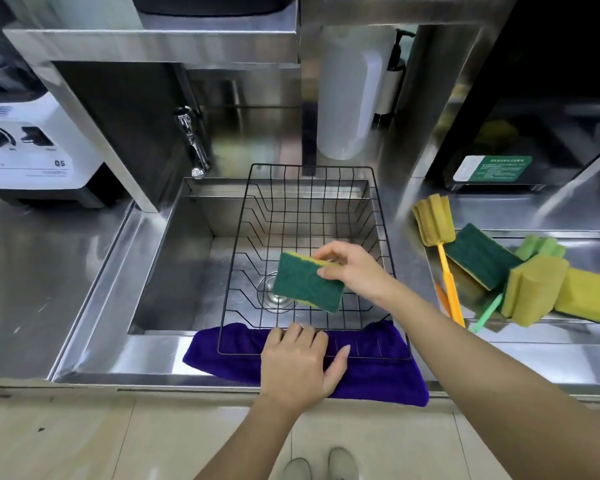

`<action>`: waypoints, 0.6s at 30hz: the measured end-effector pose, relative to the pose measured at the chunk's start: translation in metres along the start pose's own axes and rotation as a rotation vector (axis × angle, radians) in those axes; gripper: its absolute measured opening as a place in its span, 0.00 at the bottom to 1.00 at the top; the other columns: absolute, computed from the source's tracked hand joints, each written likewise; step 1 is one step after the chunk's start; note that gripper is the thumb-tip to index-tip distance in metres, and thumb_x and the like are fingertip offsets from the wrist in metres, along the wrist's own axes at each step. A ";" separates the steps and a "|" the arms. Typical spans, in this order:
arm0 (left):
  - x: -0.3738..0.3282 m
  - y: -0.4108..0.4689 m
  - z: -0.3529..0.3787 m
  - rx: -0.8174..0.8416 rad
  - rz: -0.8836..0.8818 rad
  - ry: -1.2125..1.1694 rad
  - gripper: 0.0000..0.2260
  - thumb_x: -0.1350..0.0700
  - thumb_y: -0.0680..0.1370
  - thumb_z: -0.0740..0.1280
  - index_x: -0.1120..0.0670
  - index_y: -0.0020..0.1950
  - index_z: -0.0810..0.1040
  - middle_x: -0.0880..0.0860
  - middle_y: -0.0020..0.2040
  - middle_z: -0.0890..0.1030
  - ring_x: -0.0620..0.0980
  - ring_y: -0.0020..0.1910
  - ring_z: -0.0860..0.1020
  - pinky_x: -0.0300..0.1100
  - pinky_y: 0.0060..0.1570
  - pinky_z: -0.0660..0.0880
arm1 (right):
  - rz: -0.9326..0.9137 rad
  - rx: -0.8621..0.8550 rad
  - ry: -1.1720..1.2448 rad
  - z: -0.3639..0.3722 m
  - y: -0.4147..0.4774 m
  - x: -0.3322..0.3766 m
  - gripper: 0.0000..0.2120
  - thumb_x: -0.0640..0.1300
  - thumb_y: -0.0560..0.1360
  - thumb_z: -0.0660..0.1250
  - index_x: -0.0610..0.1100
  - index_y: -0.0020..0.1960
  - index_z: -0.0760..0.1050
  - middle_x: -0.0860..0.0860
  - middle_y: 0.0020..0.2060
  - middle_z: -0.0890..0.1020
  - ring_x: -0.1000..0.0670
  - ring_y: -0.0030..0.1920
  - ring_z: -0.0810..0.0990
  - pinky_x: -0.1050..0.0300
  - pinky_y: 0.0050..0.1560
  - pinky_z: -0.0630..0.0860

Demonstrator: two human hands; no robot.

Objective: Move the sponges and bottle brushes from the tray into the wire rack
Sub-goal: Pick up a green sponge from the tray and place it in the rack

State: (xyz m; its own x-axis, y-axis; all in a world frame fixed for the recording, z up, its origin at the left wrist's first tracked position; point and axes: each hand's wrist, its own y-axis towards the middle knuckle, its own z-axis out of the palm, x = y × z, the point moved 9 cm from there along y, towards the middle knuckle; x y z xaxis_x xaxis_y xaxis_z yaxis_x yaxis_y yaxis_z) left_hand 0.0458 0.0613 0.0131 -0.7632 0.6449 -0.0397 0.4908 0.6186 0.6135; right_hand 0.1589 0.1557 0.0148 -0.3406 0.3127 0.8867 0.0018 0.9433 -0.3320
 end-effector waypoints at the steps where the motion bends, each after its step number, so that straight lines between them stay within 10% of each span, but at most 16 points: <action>1: 0.001 0.000 0.001 0.003 -0.005 -0.003 0.20 0.43 0.77 0.60 0.54 0.31 0.74 0.50 0.29 0.75 0.52 0.30 0.72 0.45 0.33 0.64 | 0.024 0.059 0.029 0.010 0.003 -0.005 0.09 0.33 0.75 0.64 0.40 0.54 0.76 0.49 0.47 0.78 0.51 0.48 0.75 0.59 0.48 0.72; 18: 0.001 0.002 0.003 0.068 -0.037 0.001 0.18 0.43 0.77 0.60 0.55 0.40 0.79 0.53 0.42 0.80 0.54 0.41 0.77 0.47 0.40 0.70 | 0.037 0.247 -0.178 0.067 0.025 -0.034 0.04 0.42 0.75 0.67 0.42 0.46 0.72 0.49 0.44 0.76 0.49 0.47 0.74 0.60 0.46 0.71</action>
State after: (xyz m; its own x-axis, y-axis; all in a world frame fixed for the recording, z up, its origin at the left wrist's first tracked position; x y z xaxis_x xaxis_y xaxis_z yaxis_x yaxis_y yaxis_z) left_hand 0.0468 0.0646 0.0115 -0.7816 0.6209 -0.0602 0.4900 0.6708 0.5567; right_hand 0.1073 0.1613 -0.0449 -0.5045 0.3015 0.8091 -0.2035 0.8691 -0.4508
